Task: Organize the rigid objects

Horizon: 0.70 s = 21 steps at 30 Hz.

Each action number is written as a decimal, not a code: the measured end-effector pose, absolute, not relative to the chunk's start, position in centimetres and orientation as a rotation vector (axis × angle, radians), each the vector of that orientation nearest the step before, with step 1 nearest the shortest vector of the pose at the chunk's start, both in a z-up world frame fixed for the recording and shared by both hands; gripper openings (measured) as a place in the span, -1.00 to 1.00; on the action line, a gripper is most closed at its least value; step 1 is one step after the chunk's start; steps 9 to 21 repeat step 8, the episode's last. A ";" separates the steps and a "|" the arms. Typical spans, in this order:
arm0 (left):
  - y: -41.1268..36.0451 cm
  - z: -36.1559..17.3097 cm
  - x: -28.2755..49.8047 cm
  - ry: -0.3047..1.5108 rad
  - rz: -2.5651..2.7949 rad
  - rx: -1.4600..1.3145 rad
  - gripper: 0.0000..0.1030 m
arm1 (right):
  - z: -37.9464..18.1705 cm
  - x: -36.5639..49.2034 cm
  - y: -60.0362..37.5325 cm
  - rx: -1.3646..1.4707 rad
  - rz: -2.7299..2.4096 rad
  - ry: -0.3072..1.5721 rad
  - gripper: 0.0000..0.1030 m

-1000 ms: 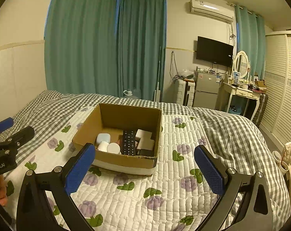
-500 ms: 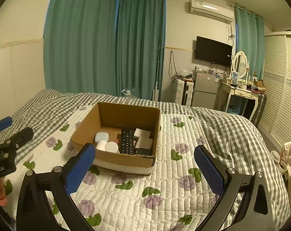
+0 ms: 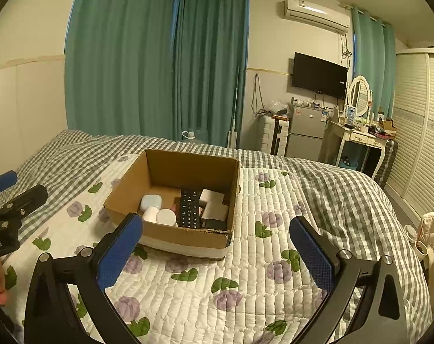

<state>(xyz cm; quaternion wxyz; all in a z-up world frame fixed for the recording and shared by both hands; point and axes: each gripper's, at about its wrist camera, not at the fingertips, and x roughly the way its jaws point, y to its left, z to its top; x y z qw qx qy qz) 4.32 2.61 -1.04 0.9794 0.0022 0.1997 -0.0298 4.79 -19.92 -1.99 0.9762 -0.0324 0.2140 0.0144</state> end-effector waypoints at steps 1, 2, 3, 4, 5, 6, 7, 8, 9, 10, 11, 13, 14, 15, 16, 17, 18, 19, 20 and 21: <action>2.6 -1.1 4.3 0.402 -0.058 0.006 0.91 | -2.0 4.8 -19.9 -0.068 0.028 0.431 1.00; 2.6 -1.1 4.3 0.401 -0.058 0.008 0.91 | -2.0 4.9 -19.9 -0.070 0.029 0.432 1.00; 2.6 -1.1 4.3 0.401 -0.059 0.009 0.91 | -2.0 4.9 -19.9 -0.068 0.029 0.433 1.00; 2.5 -1.1 4.3 0.401 -0.059 0.011 0.91 | -2.0 4.9 -20.0 -0.066 0.030 0.435 1.00; 2.5 -1.1 4.3 0.402 -0.059 0.009 0.91 | -2.1 4.9 -19.9 -0.067 0.030 0.434 1.00; 2.5 -1.2 4.4 0.407 -0.063 0.007 0.91 | -2.1 4.9 -19.9 -0.069 0.029 0.434 1.00; 2.5 -1.2 4.3 0.408 -0.065 0.005 0.91 | -2.1 4.9 -19.9 -0.070 0.028 0.434 1.00; 2.6 -1.2 4.3 0.411 -0.065 0.003 0.91 | -2.1 4.9 -19.9 -0.071 0.026 0.434 1.00; 2.6 -1.2 4.3 0.411 -0.065 0.003 0.91 | -2.1 4.9 -19.9 -0.071 0.026 0.434 1.00; 2.6 -1.2 4.3 0.411 -0.065 0.003 0.91 | -2.1 4.9 -19.9 -0.071 0.026 0.434 1.00; 2.6 -1.2 4.3 0.411 -0.065 0.003 0.91 | -2.1 4.9 -19.9 -0.071 0.026 0.434 1.00; 2.6 -1.2 4.3 0.411 -0.065 0.003 0.91 | -2.1 4.9 -19.9 -0.071 0.026 0.434 1.00; 2.6 -1.2 4.3 0.411 -0.065 0.003 0.91 | -2.1 4.9 -19.9 -0.071 0.026 0.434 1.00; 2.6 -1.2 4.3 0.411 -0.065 0.003 0.91 | -2.1 4.9 -19.9 -0.071 0.026 0.434 1.00; 2.6 -1.2 4.3 0.411 -0.065 0.003 0.91 | -2.1 4.9 -19.9 -0.071 0.026 0.434 1.00; 2.6 -1.2 4.3 0.411 -0.065 0.003 0.91 | -2.1 4.9 -19.9 -0.071 0.026 0.434 1.00; 2.6 -1.2 4.3 0.411 -0.065 0.003 0.91 | -2.1 4.9 -19.9 -0.071 0.026 0.434 1.00; 2.6 -1.2 4.3 0.411 -0.065 0.003 0.91 | -2.1 4.9 -19.9 -0.071 0.026 0.434 1.00; 2.6 -1.2 4.3 0.411 -0.065 0.003 0.91 | -2.1 4.9 -19.9 -0.071 0.026 0.434 1.00; 2.6 -1.2 4.3 0.411 -0.065 0.003 0.91 | -2.1 4.9 -19.9 -0.071 0.026 0.434 1.00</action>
